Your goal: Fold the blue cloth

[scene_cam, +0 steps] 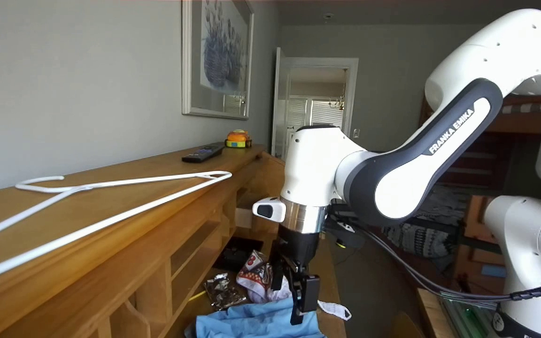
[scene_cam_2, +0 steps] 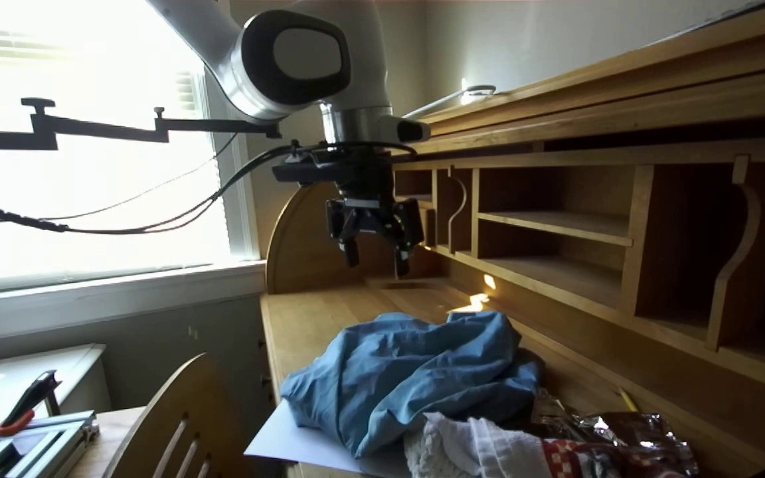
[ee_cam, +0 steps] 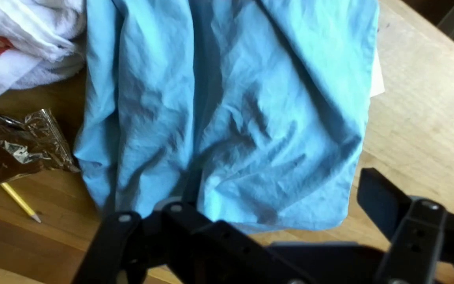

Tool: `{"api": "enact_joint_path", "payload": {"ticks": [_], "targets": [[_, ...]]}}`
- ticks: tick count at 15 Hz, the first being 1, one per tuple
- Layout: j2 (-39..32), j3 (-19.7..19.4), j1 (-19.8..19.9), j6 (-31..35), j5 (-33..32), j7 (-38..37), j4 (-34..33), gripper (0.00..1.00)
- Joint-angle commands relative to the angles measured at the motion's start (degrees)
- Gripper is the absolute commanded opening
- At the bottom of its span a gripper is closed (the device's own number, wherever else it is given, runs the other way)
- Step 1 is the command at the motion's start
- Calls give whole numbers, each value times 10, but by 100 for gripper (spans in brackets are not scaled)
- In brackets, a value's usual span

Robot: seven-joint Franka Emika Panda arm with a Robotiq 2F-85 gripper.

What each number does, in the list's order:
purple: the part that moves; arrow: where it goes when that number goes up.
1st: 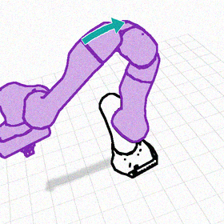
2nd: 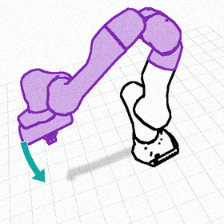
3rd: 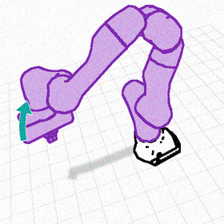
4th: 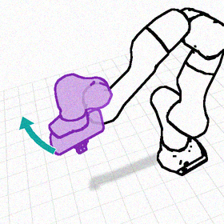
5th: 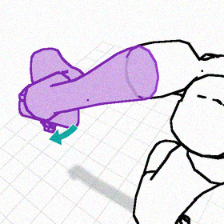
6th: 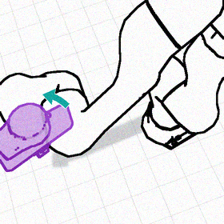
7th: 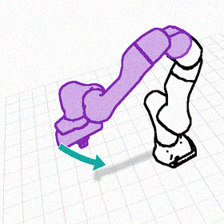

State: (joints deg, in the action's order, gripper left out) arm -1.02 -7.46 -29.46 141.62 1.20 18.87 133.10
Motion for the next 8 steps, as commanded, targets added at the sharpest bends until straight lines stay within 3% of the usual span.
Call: {"api": "enact_joint_path", "payload": {"ticks": [1,4,8], "targets": [[-37,95,83,68,39,-5,-3,100],[-55,143,120,78,60,-1,-2,100],[-77,164,136,75,-9,-61,3,100]]}}
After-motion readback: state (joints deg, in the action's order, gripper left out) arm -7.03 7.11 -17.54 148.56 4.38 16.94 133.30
